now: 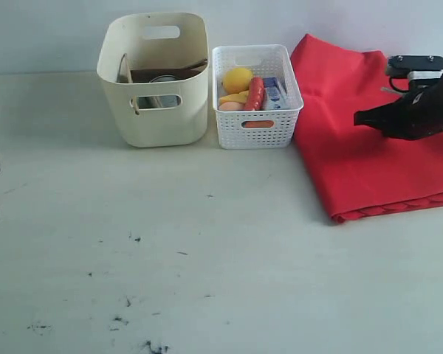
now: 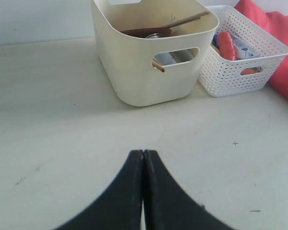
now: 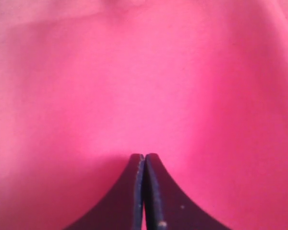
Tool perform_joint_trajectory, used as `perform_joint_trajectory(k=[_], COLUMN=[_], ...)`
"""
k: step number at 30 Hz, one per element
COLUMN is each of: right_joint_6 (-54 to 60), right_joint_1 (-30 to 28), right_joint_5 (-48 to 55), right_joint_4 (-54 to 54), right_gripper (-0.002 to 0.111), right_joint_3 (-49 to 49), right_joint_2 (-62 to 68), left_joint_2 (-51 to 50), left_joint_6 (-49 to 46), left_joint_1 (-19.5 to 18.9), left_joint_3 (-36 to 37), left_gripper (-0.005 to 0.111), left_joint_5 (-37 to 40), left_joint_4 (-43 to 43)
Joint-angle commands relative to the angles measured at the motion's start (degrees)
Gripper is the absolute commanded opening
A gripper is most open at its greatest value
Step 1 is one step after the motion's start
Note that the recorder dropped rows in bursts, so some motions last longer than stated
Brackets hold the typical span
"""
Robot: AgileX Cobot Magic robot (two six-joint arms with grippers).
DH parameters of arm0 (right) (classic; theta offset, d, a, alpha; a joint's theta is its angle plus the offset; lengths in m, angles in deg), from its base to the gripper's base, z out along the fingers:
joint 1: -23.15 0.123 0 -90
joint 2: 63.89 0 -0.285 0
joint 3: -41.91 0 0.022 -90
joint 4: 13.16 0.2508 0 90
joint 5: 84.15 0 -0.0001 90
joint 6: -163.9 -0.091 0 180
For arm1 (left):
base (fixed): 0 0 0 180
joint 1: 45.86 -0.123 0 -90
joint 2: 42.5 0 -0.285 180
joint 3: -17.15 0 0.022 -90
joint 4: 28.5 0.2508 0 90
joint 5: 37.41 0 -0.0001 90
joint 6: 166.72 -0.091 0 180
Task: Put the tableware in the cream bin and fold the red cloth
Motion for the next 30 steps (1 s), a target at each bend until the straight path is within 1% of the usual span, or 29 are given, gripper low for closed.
perform_joint_trajectory(k=[1,7,14,19,22,27,28,29,30], right_joint_6=[2.5,3.9,6.4,6.4,5.9,4.2,3.7,2.7,1.5], right_joint_1=[3.2,5.9,10.7,10.6,9.7,8.8,8.8,8.8,8.8], right_joint_5=[1.2,2.7,2.6,1.6,2.6,5.7,5.0,4.2,1.6], right_joint_4=[-0.4,0.0,-0.2,0.0,0.0,0.0,0.0,0.0,0.0], right_gripper=[0.0,0.0,0.0,0.0,0.0,0.0,0.0,0.0,0.0], right_joint_3=[2.3,2.5,2.5,2.5,2.5,3.3,5.1,6.6,10.2], right_joint_2=[-2.7,-2.8,-2.8,-4.4,-8.6,-20.2,-25.9,-28.8,-33.9], left_joint_2=[0.3,0.3,0.3,0.3,0.3,0.4,1.4,2.3,4.8], left_joint_6=[0.2,0.2,0.2,0.2,0.2,0.2,0.2,0.2,0.2], left_joint_1=[-0.2,-0.2,-0.2,-0.2,-0.2,-0.2,-0.2,-0.2,-0.2], left_joint_3=[0.1,0.1,0.1,0.1,0.1,0.1,0.1,0.1,0.1], left_gripper=[0.0,0.0,0.0,0.0,0.0,0.0,0.0,0.0,0.0], left_joint_5=[-0.2,0.2,0.3,1.3,1.4,1.0,1.0,1.0,1.4], left_joint_4=[-0.4,-0.4,-0.4,0.4,0.7,0.8,0.8,0.8,0.8])
